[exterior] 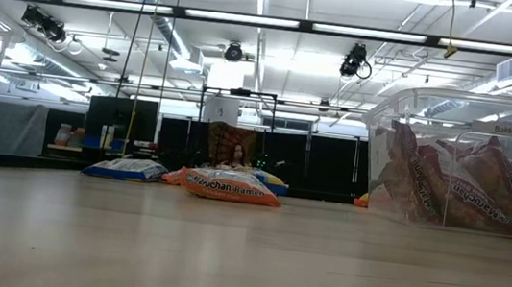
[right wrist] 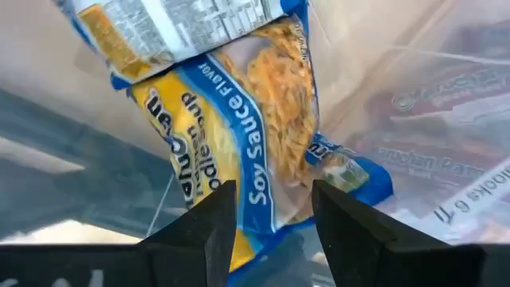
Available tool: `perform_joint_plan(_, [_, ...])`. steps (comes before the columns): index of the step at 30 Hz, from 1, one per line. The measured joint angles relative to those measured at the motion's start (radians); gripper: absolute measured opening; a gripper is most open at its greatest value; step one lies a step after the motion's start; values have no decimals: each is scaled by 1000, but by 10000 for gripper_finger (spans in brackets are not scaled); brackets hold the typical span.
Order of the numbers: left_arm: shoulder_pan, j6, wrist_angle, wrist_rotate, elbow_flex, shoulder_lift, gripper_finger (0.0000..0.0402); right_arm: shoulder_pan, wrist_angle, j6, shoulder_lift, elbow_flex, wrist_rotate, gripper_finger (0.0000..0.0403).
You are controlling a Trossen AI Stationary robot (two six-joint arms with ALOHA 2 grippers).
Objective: Sort Maruchan noodles
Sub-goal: Put the blue noodle pack into the bottom right container
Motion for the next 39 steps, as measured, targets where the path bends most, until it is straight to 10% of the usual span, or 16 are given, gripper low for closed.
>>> perform_joint_plan(11, [0,13,0,0,0,0,226,-4,43,14,73,-67,2,161])
perform_joint_plan(19, [-3,11,-1,0,0,0,226,40,91,45,57,-75,-223,49])
perform_joint_plan(27, [-3,4,0,-10,0,0,226,56,110,47,55,-13,-199,7])
perform_joint_plan(39, [-4,-3,8,-23,0,0,226,87,591,243,75,-42,-204,9])
